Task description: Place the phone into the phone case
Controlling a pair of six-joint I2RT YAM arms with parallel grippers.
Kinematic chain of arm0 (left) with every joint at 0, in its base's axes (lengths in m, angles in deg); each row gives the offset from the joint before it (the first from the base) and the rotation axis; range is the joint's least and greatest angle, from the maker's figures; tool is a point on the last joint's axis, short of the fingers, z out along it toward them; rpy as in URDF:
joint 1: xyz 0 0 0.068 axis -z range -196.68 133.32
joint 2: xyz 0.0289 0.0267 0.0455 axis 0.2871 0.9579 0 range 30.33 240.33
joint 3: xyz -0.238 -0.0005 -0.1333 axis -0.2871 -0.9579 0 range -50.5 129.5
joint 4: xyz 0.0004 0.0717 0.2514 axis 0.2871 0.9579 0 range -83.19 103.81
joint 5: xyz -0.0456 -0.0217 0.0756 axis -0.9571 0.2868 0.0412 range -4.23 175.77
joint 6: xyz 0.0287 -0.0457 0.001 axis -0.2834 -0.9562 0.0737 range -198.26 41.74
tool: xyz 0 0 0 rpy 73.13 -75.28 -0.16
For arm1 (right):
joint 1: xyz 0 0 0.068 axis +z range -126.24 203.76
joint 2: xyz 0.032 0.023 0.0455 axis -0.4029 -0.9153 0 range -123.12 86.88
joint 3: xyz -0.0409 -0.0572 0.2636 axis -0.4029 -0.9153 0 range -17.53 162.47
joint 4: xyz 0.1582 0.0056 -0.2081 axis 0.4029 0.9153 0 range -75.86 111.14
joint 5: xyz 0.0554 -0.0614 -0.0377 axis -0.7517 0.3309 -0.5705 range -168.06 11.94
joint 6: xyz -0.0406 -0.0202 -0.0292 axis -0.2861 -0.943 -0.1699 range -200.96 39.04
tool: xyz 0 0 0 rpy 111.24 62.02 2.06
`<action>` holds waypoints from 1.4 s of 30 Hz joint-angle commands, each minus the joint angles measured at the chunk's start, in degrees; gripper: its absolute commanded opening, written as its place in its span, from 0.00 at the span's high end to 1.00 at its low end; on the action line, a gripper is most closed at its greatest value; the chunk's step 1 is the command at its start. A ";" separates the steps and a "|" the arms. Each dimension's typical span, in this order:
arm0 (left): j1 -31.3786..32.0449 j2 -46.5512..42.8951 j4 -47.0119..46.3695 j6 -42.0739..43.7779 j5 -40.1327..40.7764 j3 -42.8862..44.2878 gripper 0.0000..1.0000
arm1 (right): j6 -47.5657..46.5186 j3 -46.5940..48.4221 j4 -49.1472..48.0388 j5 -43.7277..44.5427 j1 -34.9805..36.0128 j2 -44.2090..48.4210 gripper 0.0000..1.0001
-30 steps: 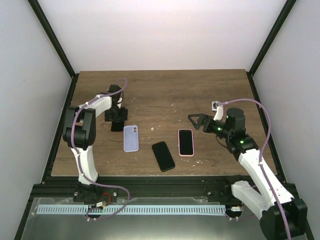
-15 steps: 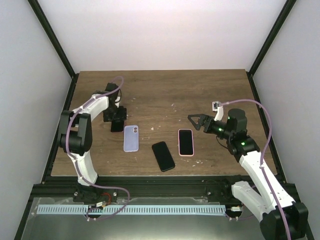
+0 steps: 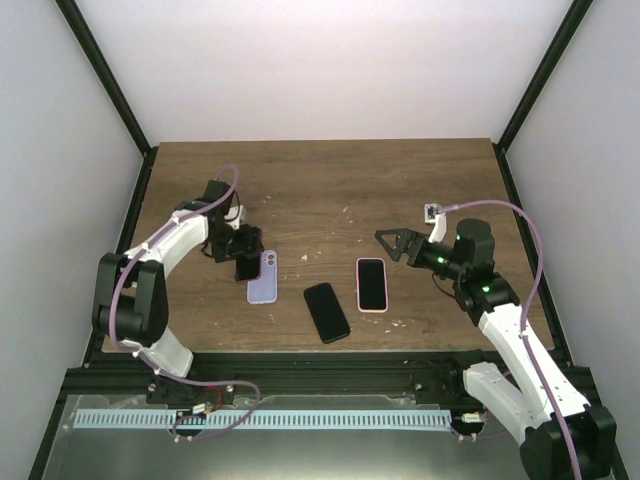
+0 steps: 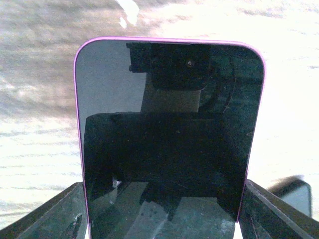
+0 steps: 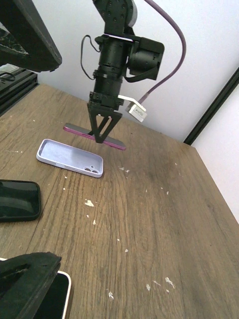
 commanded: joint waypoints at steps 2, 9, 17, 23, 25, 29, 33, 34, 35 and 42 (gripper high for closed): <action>2.39 -4.40 -4.19 -4.52 -7.46 -3.99 0.41 | 0.98 -0.60 -1.83 -0.90 -0.29 0.86 0.00; 4.78 -5.32 -8.05 -8.10 -9.44 -8.71 0.42 | 1.15 -0.74 -1.95 -1.01 -0.24 0.62 0.00; 4.86 -2.96 -10.20 -8.34 -10.37 -9.33 0.43 | 1.28 -0.77 -1.96 -0.71 -0.33 0.62 0.00; 4.86 -0.79 -10.75 -8.04 -9.55 -9.36 0.42 | 1.48 -1.01 -2.30 -0.75 -0.26 0.60 0.00; 4.86 0.00 -10.78 -7.87 -8.84 -9.22 0.42 | 1.36 -1.00 -2.23 -0.75 -0.28 0.60 0.00; 4.88 1.33 -10.80 -7.73 -8.02 -9.29 0.42 | 1.13 -1.07 -2.01 -0.62 -0.26 0.67 0.00; 4.87 1.72 -10.79 -7.64 -7.31 -9.49 0.42 | 0.96 -1.04 -1.88 -0.40 -0.29 0.77 0.00; 4.87 1.60 -10.67 -7.64 -7.04 -9.49 0.42 | 0.93 -1.11 -1.97 -0.40 -0.32 0.65 0.00; 4.86 1.53 -10.56 -7.72 -6.76 -9.56 0.42 | 0.95 -1.15 -1.95 -0.40 -0.28 0.64 0.00; 4.86 0.21 -9.55 -7.55 -6.06 -10.18 0.42 | 0.95 -1.26 -2.12 -0.49 -0.26 0.47 0.00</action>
